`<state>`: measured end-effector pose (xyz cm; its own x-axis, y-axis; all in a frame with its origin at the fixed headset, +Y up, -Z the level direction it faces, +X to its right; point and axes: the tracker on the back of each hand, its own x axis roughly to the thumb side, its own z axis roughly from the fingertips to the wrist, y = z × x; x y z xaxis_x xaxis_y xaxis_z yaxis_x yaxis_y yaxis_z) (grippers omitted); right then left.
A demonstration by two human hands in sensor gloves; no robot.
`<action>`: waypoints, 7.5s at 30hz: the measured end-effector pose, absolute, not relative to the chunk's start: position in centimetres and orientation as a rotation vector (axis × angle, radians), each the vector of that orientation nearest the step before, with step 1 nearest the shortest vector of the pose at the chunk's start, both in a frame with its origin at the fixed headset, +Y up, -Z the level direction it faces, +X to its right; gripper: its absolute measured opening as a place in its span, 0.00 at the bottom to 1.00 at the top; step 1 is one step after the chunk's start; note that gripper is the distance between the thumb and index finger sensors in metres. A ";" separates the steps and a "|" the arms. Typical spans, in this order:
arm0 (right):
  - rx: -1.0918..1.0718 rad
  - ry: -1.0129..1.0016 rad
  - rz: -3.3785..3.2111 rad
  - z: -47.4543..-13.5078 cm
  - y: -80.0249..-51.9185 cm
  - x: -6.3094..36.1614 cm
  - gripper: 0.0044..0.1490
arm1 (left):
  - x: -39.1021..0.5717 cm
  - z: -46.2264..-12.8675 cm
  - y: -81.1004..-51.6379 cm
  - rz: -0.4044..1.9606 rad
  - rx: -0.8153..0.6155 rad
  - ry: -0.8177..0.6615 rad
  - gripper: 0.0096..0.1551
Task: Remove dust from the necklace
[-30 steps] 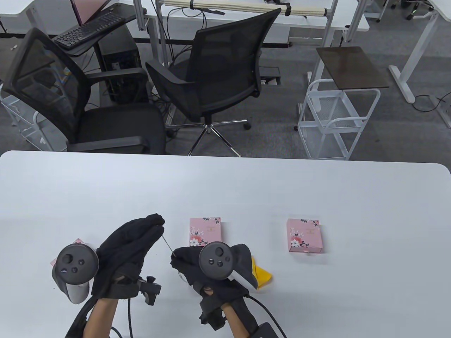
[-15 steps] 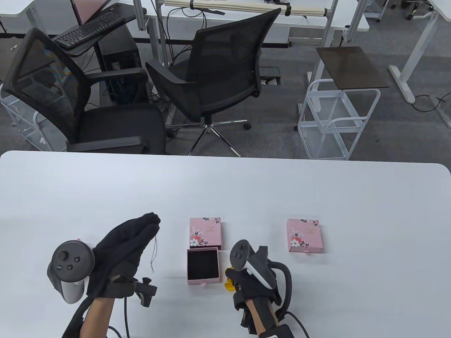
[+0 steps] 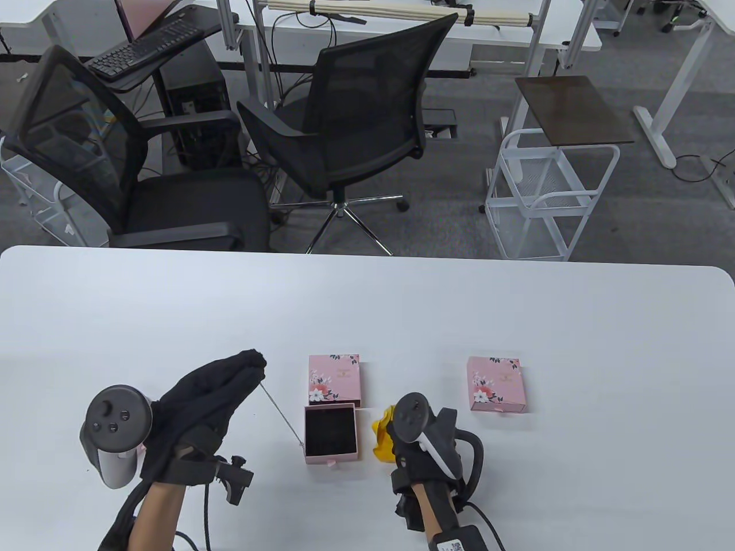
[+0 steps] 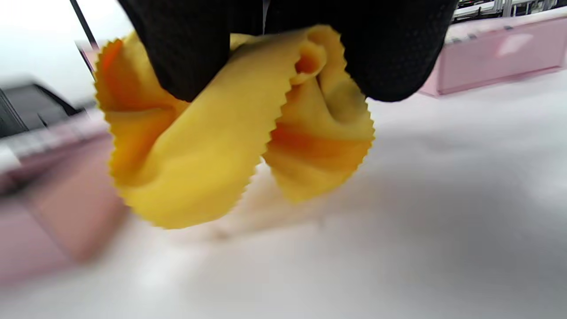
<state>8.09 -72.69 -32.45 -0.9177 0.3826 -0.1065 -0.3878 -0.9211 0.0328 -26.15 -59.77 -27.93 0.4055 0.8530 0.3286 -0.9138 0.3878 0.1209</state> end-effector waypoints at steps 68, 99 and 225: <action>0.474 -0.267 2.380 -28.4 -63.2 -3.8 0.26 | -23.2 -26.2 -59.2 1.020 0.505 -0.239 0.17; 0.472 -0.005 2.539 -29.9 -67.1 -5.5 0.25 | -24.9 -26.1 -58.7 1.186 0.520 -0.243 0.17; 0.526 0.163 2.594 -28.8 -63.5 2.8 0.37 | -22.8 -26.4 -59.6 1.177 0.399 -0.317 0.17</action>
